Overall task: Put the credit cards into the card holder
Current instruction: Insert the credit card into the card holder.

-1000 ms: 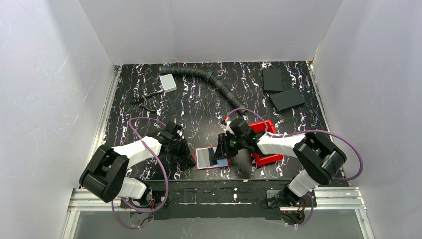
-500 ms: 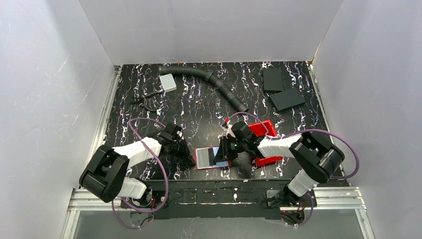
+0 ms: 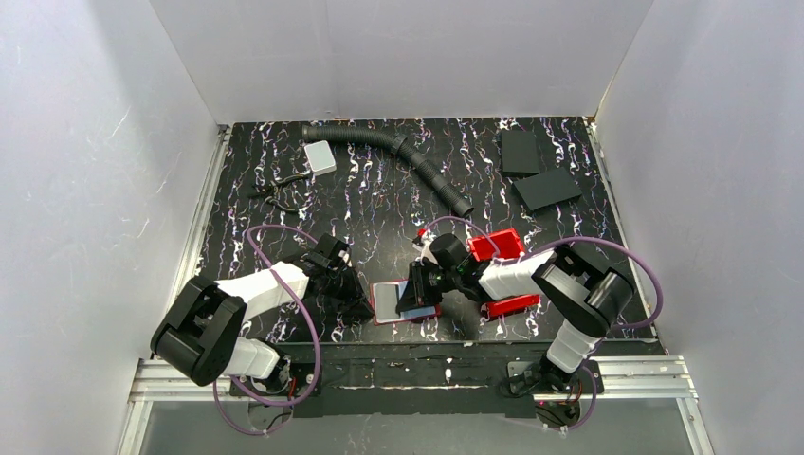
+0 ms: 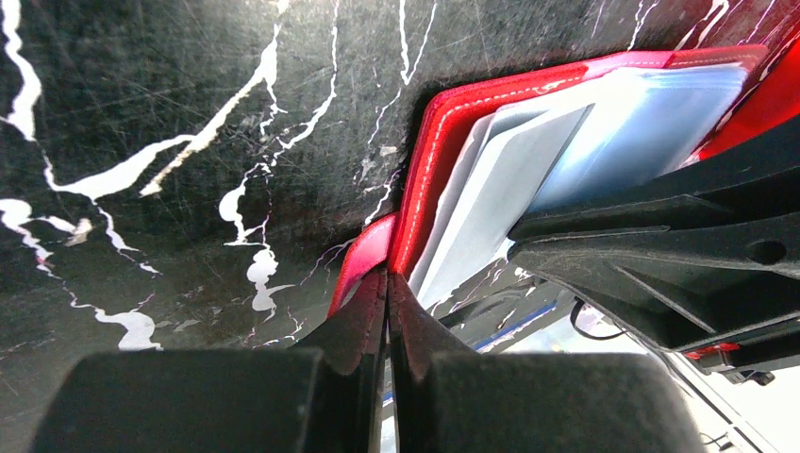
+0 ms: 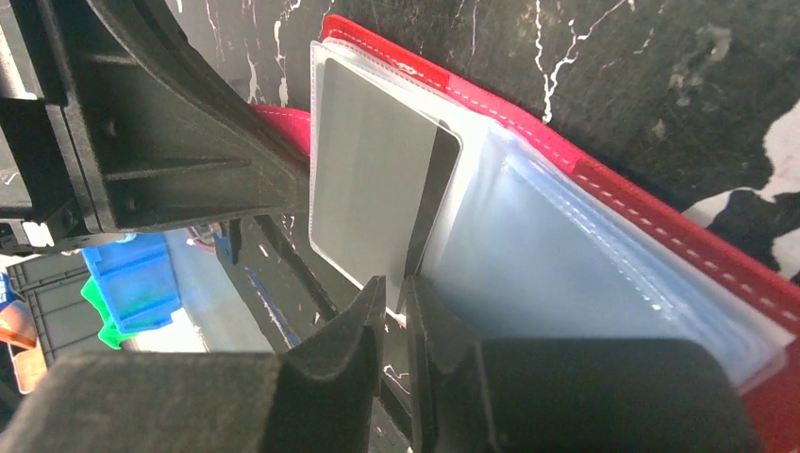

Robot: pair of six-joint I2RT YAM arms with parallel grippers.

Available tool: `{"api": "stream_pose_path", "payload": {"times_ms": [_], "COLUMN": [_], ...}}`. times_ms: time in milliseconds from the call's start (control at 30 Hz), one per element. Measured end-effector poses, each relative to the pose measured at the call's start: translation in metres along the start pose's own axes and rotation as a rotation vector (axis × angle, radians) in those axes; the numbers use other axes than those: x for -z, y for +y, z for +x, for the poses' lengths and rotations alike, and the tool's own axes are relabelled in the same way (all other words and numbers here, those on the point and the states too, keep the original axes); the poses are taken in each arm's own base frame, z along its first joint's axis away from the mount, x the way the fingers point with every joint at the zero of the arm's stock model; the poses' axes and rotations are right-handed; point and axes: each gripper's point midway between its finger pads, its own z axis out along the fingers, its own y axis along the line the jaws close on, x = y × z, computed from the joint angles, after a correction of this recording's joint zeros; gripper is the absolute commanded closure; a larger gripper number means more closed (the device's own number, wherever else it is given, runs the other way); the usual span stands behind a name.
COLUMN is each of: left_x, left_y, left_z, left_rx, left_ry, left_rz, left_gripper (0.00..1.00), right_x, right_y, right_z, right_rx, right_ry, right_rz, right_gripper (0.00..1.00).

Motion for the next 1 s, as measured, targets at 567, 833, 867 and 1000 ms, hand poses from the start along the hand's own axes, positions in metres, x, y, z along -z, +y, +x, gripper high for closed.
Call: {"api": "stream_pose_path", "payload": {"times_ms": [567, 833, 867, 1000], "left_x": [0.000, 0.000, 0.000, 0.001], "left_y": [0.001, 0.001, 0.001, 0.002], "left_z": [0.001, 0.001, 0.001, 0.001], "left_rx": [-0.008, -0.014, -0.014, -0.018], "left_ry": [-0.003, -0.001, -0.001, -0.001], "left_rz": [-0.005, -0.007, -0.008, -0.010], "left_gripper": [1.00, 1.00, 1.00, 1.00], "right_x": [0.009, 0.001, 0.001, 0.005], "right_y": [-0.004, 0.000, 0.000, -0.004], "right_z": [-0.021, -0.033, -0.033, -0.037], "right_rx": [0.052, 0.070, 0.072, 0.075], "right_ry": [-0.042, -0.045, -0.044, -0.045], "right_rz": [0.062, 0.057, 0.061, 0.075], "right_gripper": [0.55, 0.52, 0.52, 0.50]}}
